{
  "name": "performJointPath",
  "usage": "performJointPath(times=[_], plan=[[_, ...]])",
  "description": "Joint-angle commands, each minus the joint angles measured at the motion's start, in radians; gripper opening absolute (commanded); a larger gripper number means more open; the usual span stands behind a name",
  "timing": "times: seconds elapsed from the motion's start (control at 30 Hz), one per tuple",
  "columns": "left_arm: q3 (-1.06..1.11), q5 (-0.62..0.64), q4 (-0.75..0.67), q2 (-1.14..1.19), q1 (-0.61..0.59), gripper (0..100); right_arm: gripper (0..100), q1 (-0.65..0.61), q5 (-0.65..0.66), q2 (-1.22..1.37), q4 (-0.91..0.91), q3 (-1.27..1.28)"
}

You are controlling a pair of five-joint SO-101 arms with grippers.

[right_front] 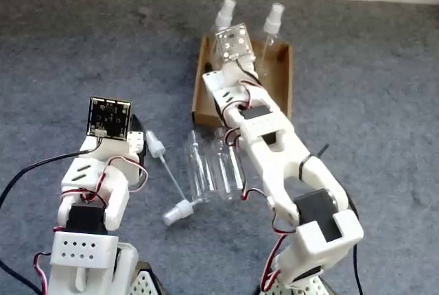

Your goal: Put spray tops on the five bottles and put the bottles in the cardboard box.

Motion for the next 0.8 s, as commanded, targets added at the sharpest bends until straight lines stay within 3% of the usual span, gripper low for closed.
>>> performJointPath(times=[0.0, 0.27, 0.6, 0.77], plan=[[-0.019, 0.000, -0.021, 0.005, -0.008, 1, 24.5, -0.012, 0.003, -0.174, 0.104, -0.081], [-0.019, 0.000, -0.021, 0.005, -0.008, 1, 24.4, -0.071, 0.003, -0.526, 0.387, -0.079], [-0.018, 0.000, -0.021, 0.005, -0.008, 1, 24.3, -0.202, 0.003, -0.687, 1.175, -0.079], [-0.018, 0.000, -0.021, 0.005, -0.008, 1, 24.3, -0.202, 0.002, -0.674, 1.201, -0.024]])
